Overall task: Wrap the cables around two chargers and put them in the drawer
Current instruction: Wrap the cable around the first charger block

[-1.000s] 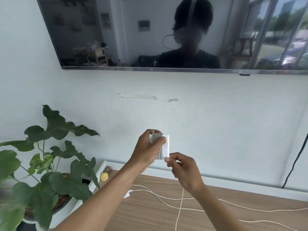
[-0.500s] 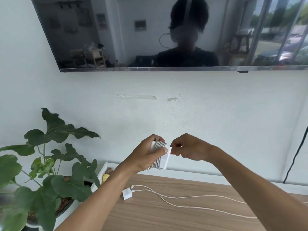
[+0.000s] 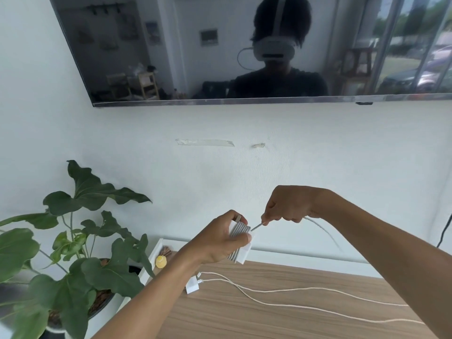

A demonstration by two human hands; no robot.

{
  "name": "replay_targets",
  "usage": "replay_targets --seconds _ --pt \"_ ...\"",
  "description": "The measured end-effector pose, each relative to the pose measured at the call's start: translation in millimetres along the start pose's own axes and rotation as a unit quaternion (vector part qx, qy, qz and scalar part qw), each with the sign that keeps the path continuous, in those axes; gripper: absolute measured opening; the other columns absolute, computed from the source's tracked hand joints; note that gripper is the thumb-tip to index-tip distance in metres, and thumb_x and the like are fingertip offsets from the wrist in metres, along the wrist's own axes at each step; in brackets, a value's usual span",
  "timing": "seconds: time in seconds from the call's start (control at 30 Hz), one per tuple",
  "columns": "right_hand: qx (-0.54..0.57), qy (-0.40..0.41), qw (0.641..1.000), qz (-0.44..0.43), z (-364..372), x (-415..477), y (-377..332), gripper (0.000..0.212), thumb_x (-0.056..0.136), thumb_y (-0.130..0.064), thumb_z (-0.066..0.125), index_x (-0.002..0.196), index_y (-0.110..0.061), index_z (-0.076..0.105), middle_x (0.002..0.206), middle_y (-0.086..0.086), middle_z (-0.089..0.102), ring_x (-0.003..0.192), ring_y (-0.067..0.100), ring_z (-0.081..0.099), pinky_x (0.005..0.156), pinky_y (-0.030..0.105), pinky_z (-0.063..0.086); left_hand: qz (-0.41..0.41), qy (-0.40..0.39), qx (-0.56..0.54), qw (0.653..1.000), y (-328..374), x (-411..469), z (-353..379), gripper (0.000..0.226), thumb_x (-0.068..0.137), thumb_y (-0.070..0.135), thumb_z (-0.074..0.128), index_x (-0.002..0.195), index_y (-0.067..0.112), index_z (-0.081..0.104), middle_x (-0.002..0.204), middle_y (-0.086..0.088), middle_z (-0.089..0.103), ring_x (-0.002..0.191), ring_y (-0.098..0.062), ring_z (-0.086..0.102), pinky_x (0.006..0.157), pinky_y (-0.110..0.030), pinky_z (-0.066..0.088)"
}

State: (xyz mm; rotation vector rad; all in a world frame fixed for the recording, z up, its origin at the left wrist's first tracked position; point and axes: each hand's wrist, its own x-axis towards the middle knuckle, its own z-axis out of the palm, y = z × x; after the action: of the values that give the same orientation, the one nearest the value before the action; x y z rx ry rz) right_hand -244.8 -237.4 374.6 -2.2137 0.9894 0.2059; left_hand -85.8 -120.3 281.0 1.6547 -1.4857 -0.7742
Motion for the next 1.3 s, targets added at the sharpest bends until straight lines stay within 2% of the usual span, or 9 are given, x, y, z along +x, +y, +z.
replay_targets --seconds 0.17,0.3,0.43,0.6,0.8,1.0,1.1,1.23,1.3 --pt "0.040 0.074 0.995 -0.046 9.8 -4.0 -1.6 0.019 0.090 -0.021 0.062 0.081 -0.009 0.073 0.048 0.001 0.030 0.038 0.013 0.022 0.038 0.019 0.019 -0.003 0.002 -0.054 0.999 1.0 4.8 2.3 0.021 0.087 0.028 0.065 0.103 0.021 0.053 0.080 0.003 0.054 0.060 -0.014 0.045 0.054 -0.023 0.038" --pt "0.078 0.182 0.977 -0.074 28.9 -0.9 -0.5 0.026 0.092 -0.023 0.058 0.074 -0.009 0.072 0.036 -0.009 0.032 0.033 0.007 0.025 0.037 0.018 0.024 -0.031 0.076 -0.135 0.987 5.0 13.2 2.3 0.027 0.074 0.031 0.066 0.100 0.023 0.062 0.082 0.006 0.061 0.066 -0.009 0.056 0.059 -0.027 0.046" --pt "0.082 0.327 0.929 -0.149 66.6 -4.7 0.0 0.025 0.095 -0.018 0.049 0.084 -0.009 0.070 0.056 -0.002 0.059 0.052 0.013 0.050 0.053 0.023 0.038 -0.083 0.148 -0.264 0.949 13.3 22.3 5.4 0.027 0.066 0.029 0.067 0.091 0.018 0.068 0.080 -0.002 0.064 0.071 -0.016 0.061 0.056 -0.027 0.048" --pt "0.160 0.407 0.880 -0.187 117.2 -3.3 -1.6 0.035 0.098 -0.010 0.041 0.117 -0.028 0.065 0.082 -0.001 0.065 0.073 0.014 0.056 0.069 0.030 0.047 -0.102 0.179 -0.287 0.936 16.3 26.5 11.1 0.009 0.082 0.021 0.067 0.084 0.013 0.065 0.077 -0.006 0.066 0.074 -0.021 0.063 0.066 -0.033 0.048" --pt "0.230 0.390 0.877 -0.161 122.4 8.5 12.1 0.035 0.098 -0.009 0.043 0.121 -0.024 0.064 0.083 -0.009 0.066 0.071 0.000 0.055 0.065 0.008 0.039 -0.175 0.159 -0.303 0.923 21.7 24.0 14.3 0.012 0.088 0.022 0.053 0.083 0.012 0.057 0.072 -0.006 0.055 0.059 -0.017 0.053 0.053 -0.023 0.040" --pt "0.224 0.367 0.879 -0.206 125.7 9.5 9.1 0.037 0.100 -0.012 0.043 0.120 -0.037 0.062 0.070 -0.004 0.048 0.059 0.008 0.040 0.056 0.016 0.031 -0.143 0.197 -0.324 0.914 21.1 28.3 17.4 0.024 0.081 0.026 0.074 0.071 0.013 0.057 0.059 0.000 0.057 0.053 -0.014 0.057 0.050 -0.022 0.044" --pt "0.209 0.380 0.875 -0.217 131.8 8.9 13.9 0.037 0.099 -0.011 0.045 0.120 -0.037 0.061 0.070 -0.004 0.045 0.062 0.008 0.042 0.057 0.016 0.033 -0.140 0.217 -0.309 0.915 19.0 28.6 15.9 0.016 0.079 0.021 0.075 0.078 0.010 0.062 0.064 -0.003 0.060 0.058 -0.017 0.060 0.054 -0.024 0.048" --pt "0.232 0.422 0.845 -0.233 146.4 3.4 17.7 0.029 0.094 -0.007 0.054 0.108 -0.029 0.068 0.064 -0.017 0.053 0.051 0.006 0.042 0.052 0.009 0.030 -0.148 0.230 -0.312 0.910 17.0 28.2 11.2 0.013 0.082 0.018 0.072 0.083 0.009 0.063 0.066 -0.005 0.057 0.057 -0.022 0.059 0.057 -0.036 0.056" --pt "0.252 0.430 0.837 -0.225 151.5 2.4 19.0 0.022 0.092 -0.006 0.058 0.099 -0.024 0.068 0.057 -0.025 0.054 0.045 0.006 0.038 0.047 0.008 0.027 -0.142 0.227 -0.307 0.913 17.3 27.7 12.1 0.012 0.083 0.018 0.071 0.083 0.009 0.063 0.066 -0.005 0.057 0.056 -0.022 0.058 0.050 -0.029 0.052"
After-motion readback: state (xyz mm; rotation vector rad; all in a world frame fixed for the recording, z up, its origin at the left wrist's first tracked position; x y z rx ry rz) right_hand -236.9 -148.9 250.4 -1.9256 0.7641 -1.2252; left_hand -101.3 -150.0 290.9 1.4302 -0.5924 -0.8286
